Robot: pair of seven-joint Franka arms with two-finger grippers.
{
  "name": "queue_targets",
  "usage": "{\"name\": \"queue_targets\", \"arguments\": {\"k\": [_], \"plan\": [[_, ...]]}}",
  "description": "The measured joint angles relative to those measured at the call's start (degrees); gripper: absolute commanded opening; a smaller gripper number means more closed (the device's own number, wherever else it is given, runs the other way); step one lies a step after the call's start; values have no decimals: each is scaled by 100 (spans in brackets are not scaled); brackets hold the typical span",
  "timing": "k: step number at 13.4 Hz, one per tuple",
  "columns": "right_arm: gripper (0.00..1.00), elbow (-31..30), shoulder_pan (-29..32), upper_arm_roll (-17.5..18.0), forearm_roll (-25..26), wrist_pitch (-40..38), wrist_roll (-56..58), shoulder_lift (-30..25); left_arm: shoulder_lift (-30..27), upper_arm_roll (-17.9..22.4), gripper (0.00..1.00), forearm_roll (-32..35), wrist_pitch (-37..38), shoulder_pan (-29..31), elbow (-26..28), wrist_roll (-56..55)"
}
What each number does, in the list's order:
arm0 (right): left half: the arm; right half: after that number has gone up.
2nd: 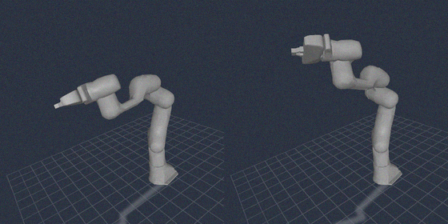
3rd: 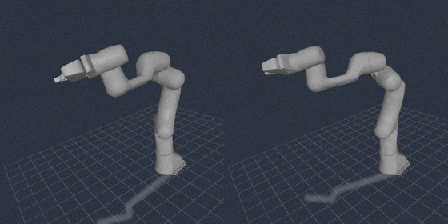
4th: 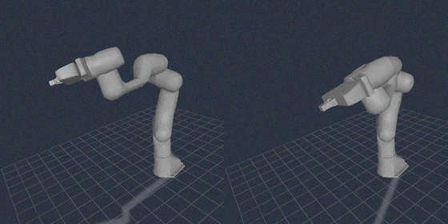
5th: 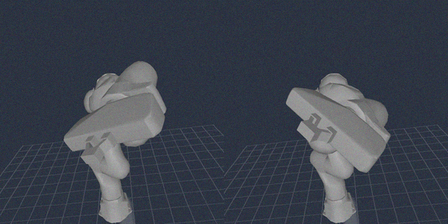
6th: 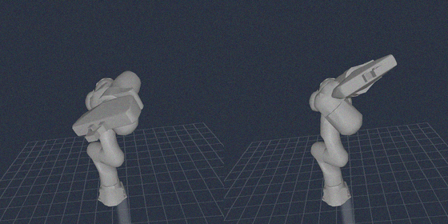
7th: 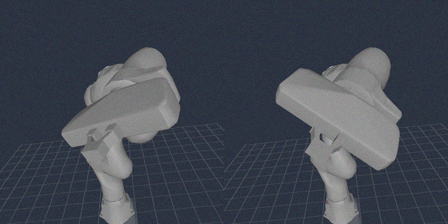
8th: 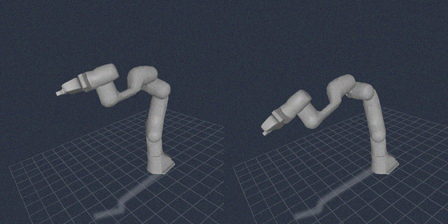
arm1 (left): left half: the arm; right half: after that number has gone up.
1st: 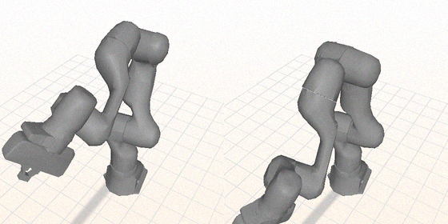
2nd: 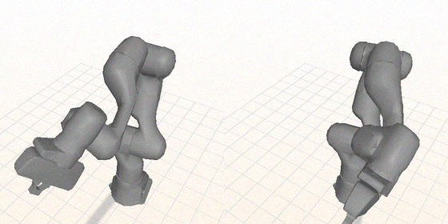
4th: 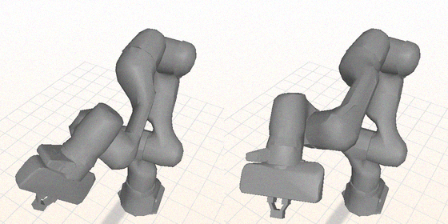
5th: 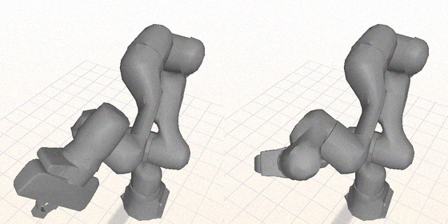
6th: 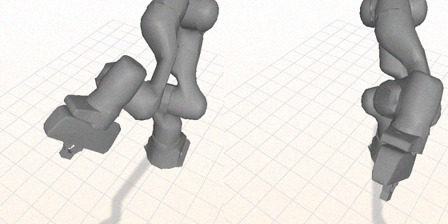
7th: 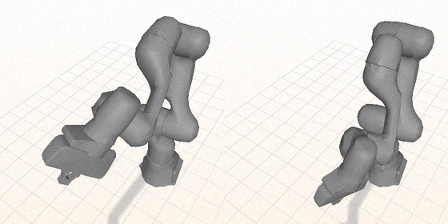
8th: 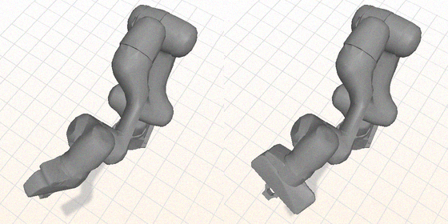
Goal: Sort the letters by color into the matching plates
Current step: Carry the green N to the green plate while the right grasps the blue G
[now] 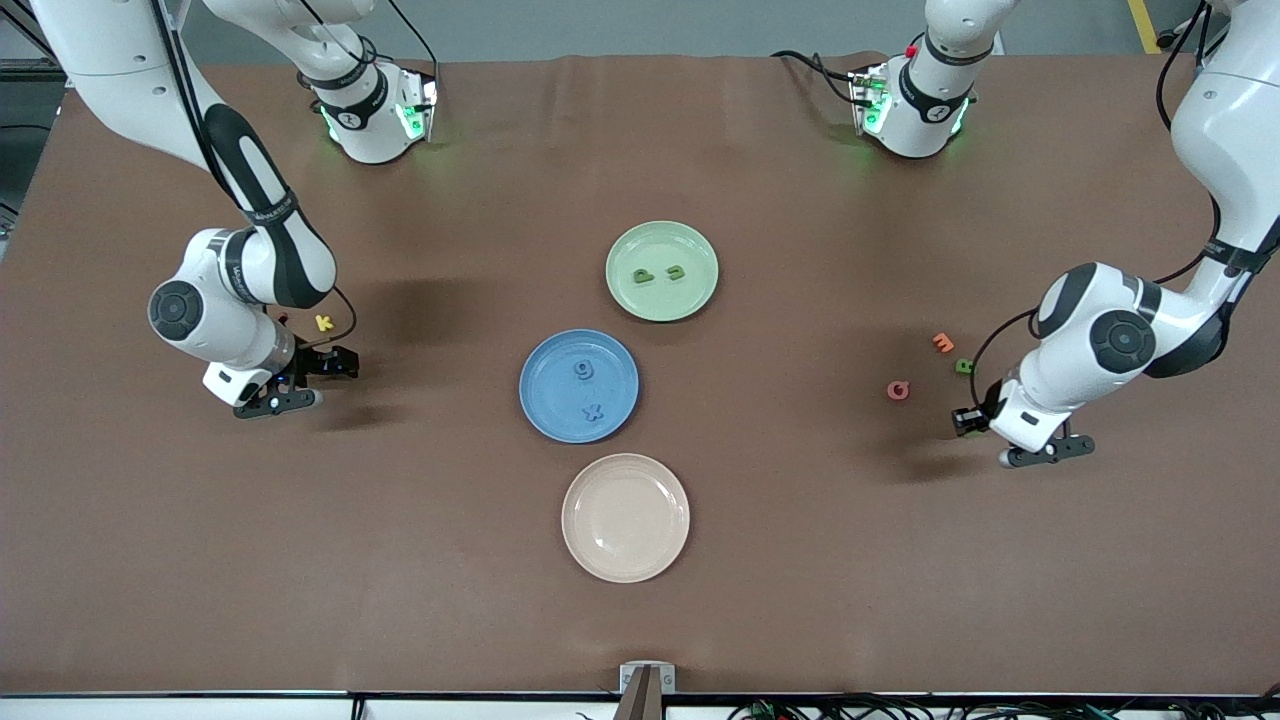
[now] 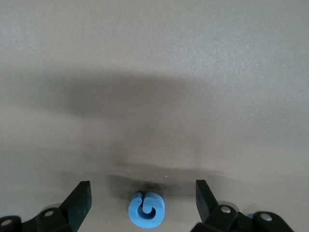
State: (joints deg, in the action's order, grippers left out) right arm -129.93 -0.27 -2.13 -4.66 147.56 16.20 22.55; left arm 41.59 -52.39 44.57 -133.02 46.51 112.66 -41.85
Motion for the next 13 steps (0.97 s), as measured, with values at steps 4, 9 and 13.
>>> {"name": "queue_targets", "arguments": {"k": [4,9,13], "plan": [[68,-119,0,1,0,63,9,17,-32,-813,1,-43,723,-76,3,-1171],[39,-124,9,-16,13,83,13,4,-28,-1118,2,-278,976,-1001,58,-2560],[27,-128,11,5,12,57,13,-14,-27,-1116,1,-285,998,-2228,69,-4000]]}}
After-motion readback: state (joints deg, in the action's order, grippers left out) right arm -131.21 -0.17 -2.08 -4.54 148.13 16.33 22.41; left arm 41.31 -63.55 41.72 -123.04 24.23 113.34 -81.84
